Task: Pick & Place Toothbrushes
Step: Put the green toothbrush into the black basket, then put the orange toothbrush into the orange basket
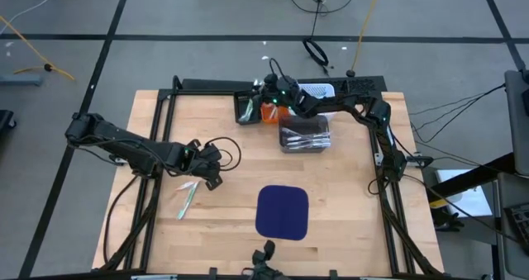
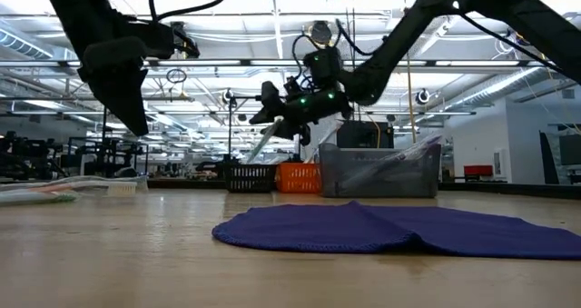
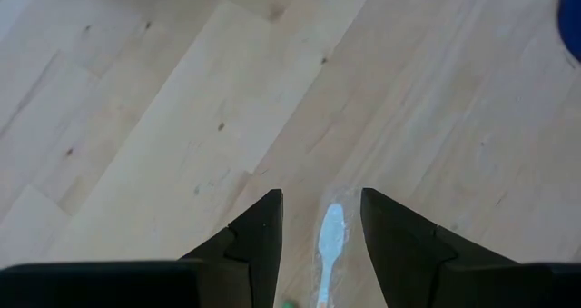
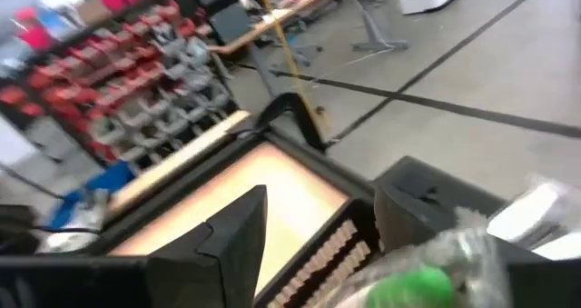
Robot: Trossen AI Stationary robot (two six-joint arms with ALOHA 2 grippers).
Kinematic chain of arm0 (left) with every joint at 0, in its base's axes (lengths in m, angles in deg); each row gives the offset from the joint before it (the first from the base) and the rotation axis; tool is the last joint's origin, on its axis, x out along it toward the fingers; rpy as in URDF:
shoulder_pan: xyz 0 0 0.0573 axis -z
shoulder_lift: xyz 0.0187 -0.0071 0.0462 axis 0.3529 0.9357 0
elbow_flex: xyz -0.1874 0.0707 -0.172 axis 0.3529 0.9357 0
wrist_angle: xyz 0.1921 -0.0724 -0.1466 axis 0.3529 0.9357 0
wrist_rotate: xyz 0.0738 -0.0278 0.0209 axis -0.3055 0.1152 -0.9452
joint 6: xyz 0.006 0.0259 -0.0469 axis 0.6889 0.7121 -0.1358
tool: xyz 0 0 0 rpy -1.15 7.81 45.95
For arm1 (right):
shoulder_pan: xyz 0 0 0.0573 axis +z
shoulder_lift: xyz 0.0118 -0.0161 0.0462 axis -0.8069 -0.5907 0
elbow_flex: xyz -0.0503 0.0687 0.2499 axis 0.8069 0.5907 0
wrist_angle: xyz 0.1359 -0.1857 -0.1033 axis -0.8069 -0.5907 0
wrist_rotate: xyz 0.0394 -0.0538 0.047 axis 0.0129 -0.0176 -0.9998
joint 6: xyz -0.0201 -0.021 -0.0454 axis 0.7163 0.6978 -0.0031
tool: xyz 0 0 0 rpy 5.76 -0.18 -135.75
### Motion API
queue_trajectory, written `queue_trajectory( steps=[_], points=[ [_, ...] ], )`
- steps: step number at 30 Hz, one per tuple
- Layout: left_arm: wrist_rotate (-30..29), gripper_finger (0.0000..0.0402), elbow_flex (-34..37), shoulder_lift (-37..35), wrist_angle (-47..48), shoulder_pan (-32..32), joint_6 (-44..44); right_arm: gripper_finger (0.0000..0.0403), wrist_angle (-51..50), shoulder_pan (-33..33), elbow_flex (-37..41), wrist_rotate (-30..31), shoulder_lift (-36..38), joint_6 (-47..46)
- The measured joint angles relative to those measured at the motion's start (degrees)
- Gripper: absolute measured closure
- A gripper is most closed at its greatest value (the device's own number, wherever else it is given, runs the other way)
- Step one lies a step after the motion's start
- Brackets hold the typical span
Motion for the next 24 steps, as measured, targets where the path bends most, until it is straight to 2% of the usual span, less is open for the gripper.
queue_trajectory(
  steps=[5,11,15,24],
  points=[
    [0.00,0.0250,0.00,0.01,0.01,0.00,0.09,0.0206,-6.72,-0.01,-6.47,4.62,0.00,5.50],
    [0.01,0.0249,0.00,0.02,0.00,0.00,0.15,0.0206,-9.67,-0.70,-11.87,4.42,0.04,7.18],
    [0.00,0.0249,0.00,0.01,0.01,0.00,0.18,0.0206,-13.37,-1.13,-12.51,4.15,0.09,8.11],
    [-0.02,0.0250,0.00,0.02,0.00,0.00,0.89,0.0206,-25.18,0.15,-12.37,-10.58,3.01,12.29]
  ],
)
